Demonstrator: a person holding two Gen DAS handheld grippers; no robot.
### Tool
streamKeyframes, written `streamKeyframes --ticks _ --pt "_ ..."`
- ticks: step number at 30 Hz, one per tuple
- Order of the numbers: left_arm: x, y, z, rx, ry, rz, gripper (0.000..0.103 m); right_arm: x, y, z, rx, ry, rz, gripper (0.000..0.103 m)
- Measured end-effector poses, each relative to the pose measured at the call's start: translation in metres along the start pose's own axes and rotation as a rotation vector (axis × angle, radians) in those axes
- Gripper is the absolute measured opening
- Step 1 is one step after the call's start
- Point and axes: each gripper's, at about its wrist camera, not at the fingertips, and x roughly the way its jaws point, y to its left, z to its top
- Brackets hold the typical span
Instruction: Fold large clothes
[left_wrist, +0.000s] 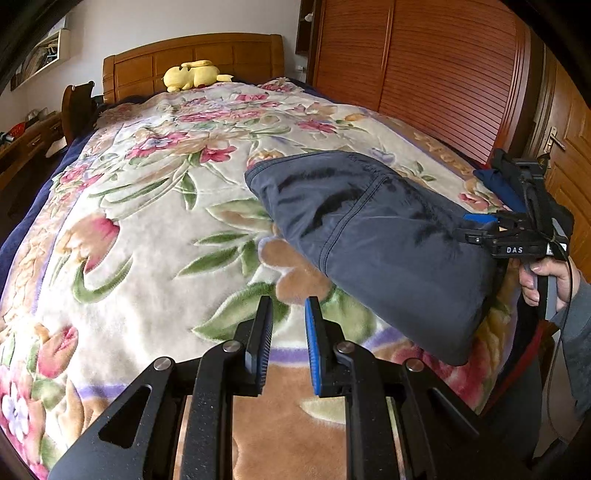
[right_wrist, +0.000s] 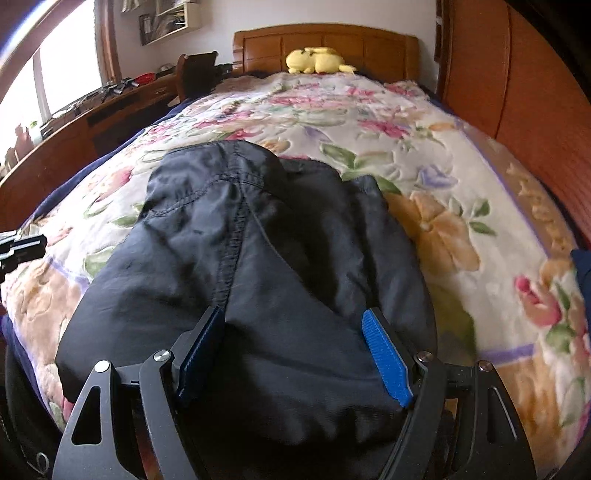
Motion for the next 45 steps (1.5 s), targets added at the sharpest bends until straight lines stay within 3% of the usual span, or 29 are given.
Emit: streamKeyframes --ticks 4,7,11,14,20,24,30,33,39,45 --pt "0.005 -0.002 0.001 -0.003 0.008 -0.004 0.018 0.008 -0.002 -0.001 0.019 0.024 0.048 0.075" --pt "0.010 -0.005 0.002 0.003 0.016 -0.007 0.018 0.006 0.000 -0.002 -0.009 0.030 0.070 0.057" --pt "0.014 -0.011 0.005 0.013 0.016 -0.015 0.018 -0.001 0.002 -0.005 -0.052 0.026 0.090 0.020" --pt "0.016 -0.015 0.009 0.020 0.011 -0.022 0.018 -0.018 0.010 -0.005 -0.103 -0.016 0.049 0.014" --pt "0.025 -0.022 0.024 0.023 -0.004 -0.046 0.019 -0.073 0.008 0.003 -0.139 -0.141 0.016 0.012" --pt "0.033 -0.033 0.037 0.046 -0.012 -0.062 0.019 -0.096 -0.005 -0.006 -0.137 -0.174 -0.016 0.012" --pt "0.051 -0.050 0.059 0.090 -0.014 -0.078 0.020 -0.088 -0.041 -0.034 -0.064 -0.124 -0.085 0.012" --pt "0.066 -0.051 0.069 0.097 -0.003 -0.079 0.021 -0.076 -0.053 -0.044 -0.021 -0.103 -0.069 0.012" --pt "0.096 -0.052 0.086 0.105 0.025 -0.057 0.021 -0.069 -0.049 -0.049 -0.029 -0.099 -0.073 0.013" --pt "0.132 -0.043 0.103 0.095 0.052 -0.032 0.021 -0.076 -0.050 -0.043 0.009 -0.090 -0.067 0.031"
